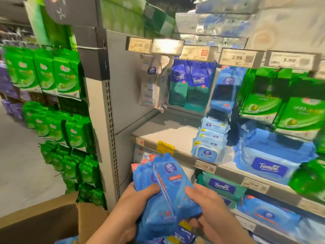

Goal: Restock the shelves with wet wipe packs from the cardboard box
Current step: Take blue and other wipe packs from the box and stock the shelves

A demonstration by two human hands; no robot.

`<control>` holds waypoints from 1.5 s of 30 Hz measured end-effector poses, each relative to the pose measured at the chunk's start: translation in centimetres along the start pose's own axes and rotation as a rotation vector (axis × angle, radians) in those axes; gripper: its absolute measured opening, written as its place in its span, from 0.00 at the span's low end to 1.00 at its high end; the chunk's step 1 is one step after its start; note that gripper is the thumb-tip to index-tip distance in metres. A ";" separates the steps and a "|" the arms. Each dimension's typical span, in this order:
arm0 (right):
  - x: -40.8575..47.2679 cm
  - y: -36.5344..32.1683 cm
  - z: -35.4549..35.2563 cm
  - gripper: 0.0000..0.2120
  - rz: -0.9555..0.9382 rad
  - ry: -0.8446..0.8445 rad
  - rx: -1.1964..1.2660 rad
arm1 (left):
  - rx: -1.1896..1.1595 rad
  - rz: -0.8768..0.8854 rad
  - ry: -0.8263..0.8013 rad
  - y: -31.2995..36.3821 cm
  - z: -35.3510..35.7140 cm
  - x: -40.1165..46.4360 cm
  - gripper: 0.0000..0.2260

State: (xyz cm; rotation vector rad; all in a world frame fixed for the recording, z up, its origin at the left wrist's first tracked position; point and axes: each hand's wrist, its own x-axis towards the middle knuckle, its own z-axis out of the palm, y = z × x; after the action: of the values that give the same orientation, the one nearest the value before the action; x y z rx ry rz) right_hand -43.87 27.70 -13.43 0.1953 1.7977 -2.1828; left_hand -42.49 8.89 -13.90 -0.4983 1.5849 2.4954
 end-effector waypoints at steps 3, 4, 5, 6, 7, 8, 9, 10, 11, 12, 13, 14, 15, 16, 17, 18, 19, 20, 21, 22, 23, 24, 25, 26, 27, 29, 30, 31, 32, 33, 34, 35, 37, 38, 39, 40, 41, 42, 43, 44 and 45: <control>2.0 -1.5 -0.3 0.06 -0.031 -0.032 -0.015 | -0.035 0.010 -0.030 0.9 1.0 2.0 0.15; 2.6 -2.0 -0.3 0.09 -0.042 -0.040 -0.027 | -0.048 0.015 -0.030 1.2 1.2 2.7 0.15; 3.4 -2.5 -0.3 0.11 -0.062 -0.046 -0.057 | -0.063 0.023 -0.031 1.5 1.4 3.5 0.15; 4.1 -3.0 -0.3 0.11 -0.074 -0.037 -0.095 | -0.078 0.031 -0.033 1.7 1.6 4.4 0.16; 5.0 -3.5 -0.4 0.12 -0.084 -0.029 -0.115 | -0.088 0.041 -0.033 2.1 1.8 5.2 0.16; 5.8 -4.1 -0.5 0.12 -0.091 -0.029 -0.115 | -0.093 0.055 -0.027 2.4 2.0 6.2 0.16; 6.7 -4.6 -0.5 0.11 -0.098 -0.035 -0.110 | -0.098 0.070 -0.022 2.7 2.2 7.2 0.15; 7.4 -5.2 -0.3 0.09 -0.103 -0.045 -0.110 | -0.105 0.085 -0.022 3.1 2.3 8.3 0.15; 8.5 -5.6 -0.3 0.08 -0.116 -0.050 -0.122 | -0.111 0.093 -0.027 3.6 2.6 9.3 0.15; 9.2 -6.2 -0.2 0.07 -0.133 -0.051 -0.152 | -0.116 0.098 -0.039 4.0 2.9 10.4 0.15; 10.0 -6.7 -0.4 0.07 -0.156 -0.048 -0.187 | -0.120 0.101 -0.057 4.5 3.3 11.4 0.16; 10.6 -7.2 -0.5 0.07 -0.170 -0.039 -0.212 | -0.123 0.103 -0.077 4.9 3.7 12.4 0.16; 11.2 -7.7 -0.8 0.07 -0.181 -0.028 -0.216 | -0.124 0.102 -0.097 5.3 4.2 13.4 0.17; 11.7 -8.3 -1.1 0.07 -0.198 -0.002 -0.210 | -0.124 0.100 -0.120 5.7 4.8 14.2 0.18; 12.1 -8.7 -1.5 0.06 -0.234 0.038 -0.206 | -0.122 0.095 -0.148 6.0 5.4 15.0 0.20; 12.2 -9.2 -1.9 0.05 -0.287 0.095 -0.212 | -0.119 0.087 -0.180 6.3 6.0 15.6 0.20; 12.3 -9.5 -2.3 0.04 -0.349 0.157 -0.230 | -0.114 0.075 -0.215 6.4 6.7 16.2 0.19; 12.2 -10.0 -2.7 0.04 -0.407 0.216 -0.254 | -0.112 0.059 -0.247 6.6 7.4 16.7 0.18; 12.1 -10.3 -3.1 0.03 -0.456 0.268 -0.271 | -0.113 0.043 -0.268 6.6 8.0 17.1 0.17; 11.9 -10.8 -3.4 0.04 -0.495 0.313 -0.280 | -0.115 0.028 -0.282 6.6 8.7 17.4 0.17; 11.6 -11.4 -3.8 0.05 -0.531 0.344 -0.283 | -0.111 0.018 -0.293 6.7 9.3 17.6 0.17; 11.4 -11.9 -4.1 0.06 -0.567 0.369 -0.292 | -0.110 0.013 -0.307 6.8 9.9 17.8 0.18; 11.1 -12.5 -4.2 0.06 -0.613 0.383 -0.301 | -0.111 0.014 -0.318 6.8 10.3 18.0 0.18; 10.9 -13.0 -4.4 0.06 -0.662 0.389 -0.305 | -0.113 0.020 -0.330 6.9 10.7 18.1 0.18; 10.9 -13.5 -4.6 0.06 -0.705 0.390 -0.298 | -0.115 0.027 -0.340 7.0 11.1 18.2 0.18; 10.6 -14.7 -5.0 0.07 -0.767 0.410 -0.272 | -0.124 0.034 -0.361 7.0 11.7 18.5 0.21; 10.4 -15.3 -5.1 0.08 -0.796 0.419 -0.246 | -0.132 0.037 -0.366 7.0 12.0 18.6 0.21; 10.3 -15.8 -5.3 0.08 -0.825 0.427 -0.217 | -0.141 0.041 -0.365 7.0 12.2 18.7 0.21; 10.2 -16.3 -5.3 0.08 -0.853 0.432 -0.193 | -0.149 0.051 -0.367 7.0 12.5 18.8 0.21; 10.1 -16.7 -5.2 0.09 -0.882 0.439 -0.174 | -0.152 0.065 -0.369 6.9 12.8 18.8 0.22; 10.2 -17.0 -5.1 0.10 -0.907 0.450 -0.155 | -0.152 0.080 -0.371 6.9 13.0 18.9 0.22; 10.2 -17.4 -5.1 0.12 -0.929 0.460 -0.141 | -0.152 0.090 -0.370 6.8 13.2 18.9 0.22; 10.5 -17.9 -5.2 0.12 -0.963 0.459 -0.128 | -0.158 0.097 -0.362 6.6 13.4 19.1 0.20; 10.6 -18.0 -5.3 0.10 -0.975 0.445 -0.126 | -0.158 0.096 -0.359 6.6 13.4 19.2 0.20; 10.9 -18.1 -5.4 0.10 -0.981 0.435 -0.128 | -0.155 0.093 -0.355 6.5 13.4 19.3 0.20; 11.1 -18.0 -5.5 0.09 -0.983 0.435 -0.129 | -0.149 0.090 -0.355 6.5 13.3 19.4 0.19; 11.4 -17.9 -5.5 0.09 -0.979 0.442 -0.125 | -0.146 0.086 -0.350 6.5 13.3 19.5 0.20; 11.5 -17.7 -5.6 0.10 -0.970 0.451 -0.112 | -0.146 0.081 -0.347 6.5 13.2 19.6 0.20; 11.7 -17.6 -5.6 0.11 -0.956 0.459 -0.095 | -0.147 0.079 -0.347 6.5 13.1 19.6 0.21; 11.9 -17.4 -5.5 0.12 -0.938 0.468 -0.083 | -0.148 0.077 -0.349 6.5 13.0 19.7 0.22; 12.1 -17.2 -5.5 0.12 -0.919 0.482 -0.079 | -0.147 0.071 -0.353 6.6 12.9 19.7 0.24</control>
State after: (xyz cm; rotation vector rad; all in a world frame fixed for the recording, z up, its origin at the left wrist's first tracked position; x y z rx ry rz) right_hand -61.22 34.16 -2.03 -0.1909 2.6088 -2.8142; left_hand -65.45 16.56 -10.23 -0.0106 1.3133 2.5832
